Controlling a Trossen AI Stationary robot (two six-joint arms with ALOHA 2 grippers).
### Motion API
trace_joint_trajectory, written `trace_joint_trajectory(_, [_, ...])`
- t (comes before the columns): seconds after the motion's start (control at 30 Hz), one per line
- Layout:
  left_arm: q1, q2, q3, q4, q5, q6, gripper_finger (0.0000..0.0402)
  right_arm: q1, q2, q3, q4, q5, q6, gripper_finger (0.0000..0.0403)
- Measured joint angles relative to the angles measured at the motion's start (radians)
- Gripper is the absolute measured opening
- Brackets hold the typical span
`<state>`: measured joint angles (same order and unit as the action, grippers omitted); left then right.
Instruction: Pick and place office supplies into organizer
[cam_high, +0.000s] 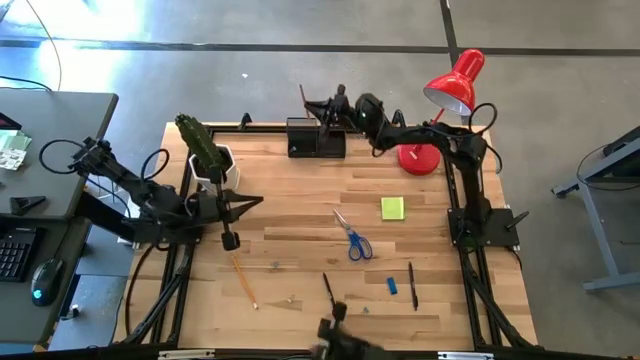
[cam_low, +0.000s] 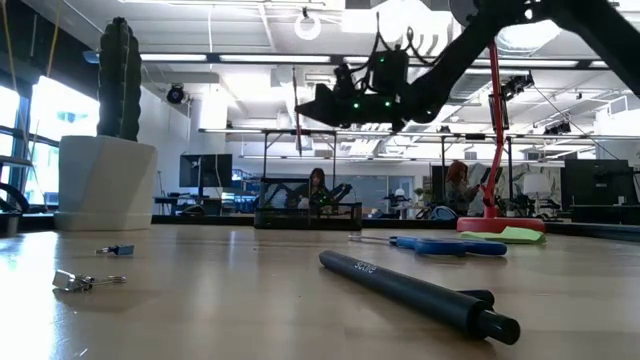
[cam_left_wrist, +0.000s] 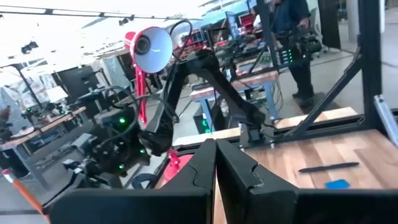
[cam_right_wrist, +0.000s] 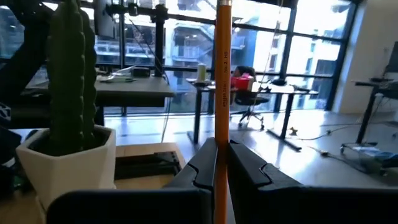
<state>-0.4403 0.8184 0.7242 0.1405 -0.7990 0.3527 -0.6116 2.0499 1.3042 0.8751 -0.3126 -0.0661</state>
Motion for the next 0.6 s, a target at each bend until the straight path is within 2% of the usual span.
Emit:
trace_joint_trajectory(0.13, [0.043, 0.000, 0.000, -0.014, 0.028, -0.001, 0.0003, -0.038, 0.050, 0.081, -0.103, -0.085, 0.015, 0.0011])
trace_joint_trajectory(0.33, [0.069, 0.019, 0.000, -0.051, 0.037, -0.008, 0.0003, -0.058, 0.122, 0.124, -0.117, -0.093, 0.005, 0.0011])
trace_joint_trajectory(0.6, [0.073, 0.025, 0.000, -0.070, 0.040, -0.030, 0.0003, -0.063, 0.130, 0.122, -0.191, -0.131, -0.019, 0.0012])
